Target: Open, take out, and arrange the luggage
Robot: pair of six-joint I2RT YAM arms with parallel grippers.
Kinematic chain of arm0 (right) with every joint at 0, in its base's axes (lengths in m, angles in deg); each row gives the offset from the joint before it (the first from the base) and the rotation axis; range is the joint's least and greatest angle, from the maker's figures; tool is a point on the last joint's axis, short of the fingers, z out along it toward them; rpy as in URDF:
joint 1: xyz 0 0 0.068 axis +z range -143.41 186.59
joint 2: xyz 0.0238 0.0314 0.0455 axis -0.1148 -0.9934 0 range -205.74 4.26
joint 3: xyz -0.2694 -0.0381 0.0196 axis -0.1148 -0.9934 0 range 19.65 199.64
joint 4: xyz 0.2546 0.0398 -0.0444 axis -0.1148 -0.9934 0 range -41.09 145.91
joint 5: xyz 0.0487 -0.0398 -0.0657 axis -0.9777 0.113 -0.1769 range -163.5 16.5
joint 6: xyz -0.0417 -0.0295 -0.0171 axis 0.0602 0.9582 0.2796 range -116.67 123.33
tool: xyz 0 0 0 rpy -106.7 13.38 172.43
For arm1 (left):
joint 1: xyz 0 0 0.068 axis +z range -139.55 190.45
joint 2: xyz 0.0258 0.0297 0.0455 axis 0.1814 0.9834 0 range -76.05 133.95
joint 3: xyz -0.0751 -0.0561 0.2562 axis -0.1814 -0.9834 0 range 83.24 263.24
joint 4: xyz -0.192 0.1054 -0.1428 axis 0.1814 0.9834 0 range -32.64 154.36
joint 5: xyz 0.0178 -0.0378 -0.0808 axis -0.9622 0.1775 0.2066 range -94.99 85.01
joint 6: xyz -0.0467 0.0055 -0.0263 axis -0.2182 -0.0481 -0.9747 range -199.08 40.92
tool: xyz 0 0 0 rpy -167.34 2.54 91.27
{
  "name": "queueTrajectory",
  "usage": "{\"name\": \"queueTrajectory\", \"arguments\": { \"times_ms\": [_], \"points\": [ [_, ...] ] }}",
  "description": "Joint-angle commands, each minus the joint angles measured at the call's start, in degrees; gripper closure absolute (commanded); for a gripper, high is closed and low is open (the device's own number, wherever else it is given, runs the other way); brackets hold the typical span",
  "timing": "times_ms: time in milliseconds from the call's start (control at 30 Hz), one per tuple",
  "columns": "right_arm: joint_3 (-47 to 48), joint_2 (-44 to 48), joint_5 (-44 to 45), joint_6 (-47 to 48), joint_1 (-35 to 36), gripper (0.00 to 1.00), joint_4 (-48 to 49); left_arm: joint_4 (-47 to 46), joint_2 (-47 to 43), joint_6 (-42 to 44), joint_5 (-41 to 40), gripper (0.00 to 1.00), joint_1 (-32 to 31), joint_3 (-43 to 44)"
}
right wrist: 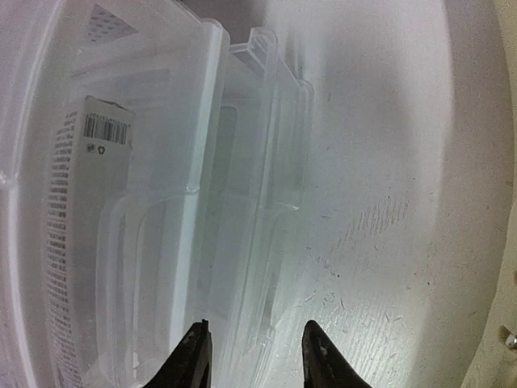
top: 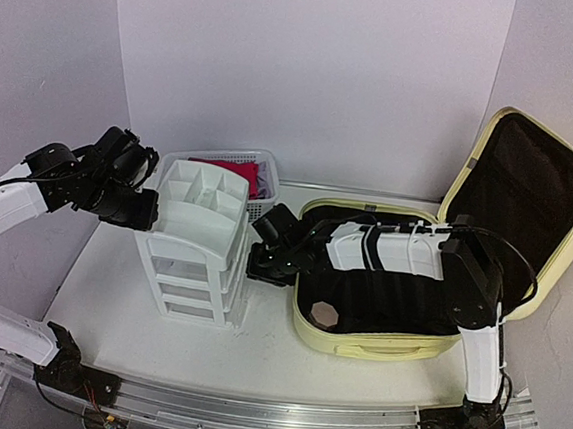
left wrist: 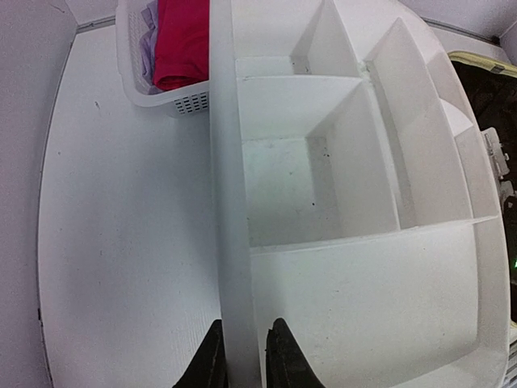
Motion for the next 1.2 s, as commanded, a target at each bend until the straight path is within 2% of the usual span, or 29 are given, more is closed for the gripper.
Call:
{"name": "queueTrajectory", "arguments": {
  "times_ms": [0, 200, 433, 633, 833, 967, 1167],
  "points": [
    [4.6, -2.8, 1.3, 0.4, 0.3, 0.62, -2.2, 2.6, -0.6, 0.3, -0.2, 0.84, 0.1, -1.1],
    [6.7, -4.6, 2.4, -0.2, 0.5, 0.6, -6.8, 2.6, -0.7, 0.2, -0.7, 0.84, 0.1, -1.4],
    [12.2, -4.9, 20.2, -2.5, 3.2, 0.59, -27.3, 2.6, -0.3, 0.0, -2.1, 0.83, 0.1, -1.5],
    [12.5, -4.5, 25.3, -6.0, 4.5, 0.6, -33.5, 2.7, -0.2, 0.0, -2.6, 0.83, 0.1, -1.7],
    [12.8, -4.2, 24.1, -5.8, 4.4, 0.61, -33.4, 2.6, -0.6, -0.1, -2.6, 0.83, 0.1, -1.8],
    [9.4, 0.6, 20.3, -2.3, 4.4, 0.57, -26.4, 2.6, -0.7, -0.1, -2.5, 0.83, 0.1, -1.8],
    [6.6, 3.7, 14.9, 1.8, 4.5, 0.38, -19.9, 2.6, -0.5, 0.1, -2.3, 0.83, 0.1, -1.7]
  ]
}}
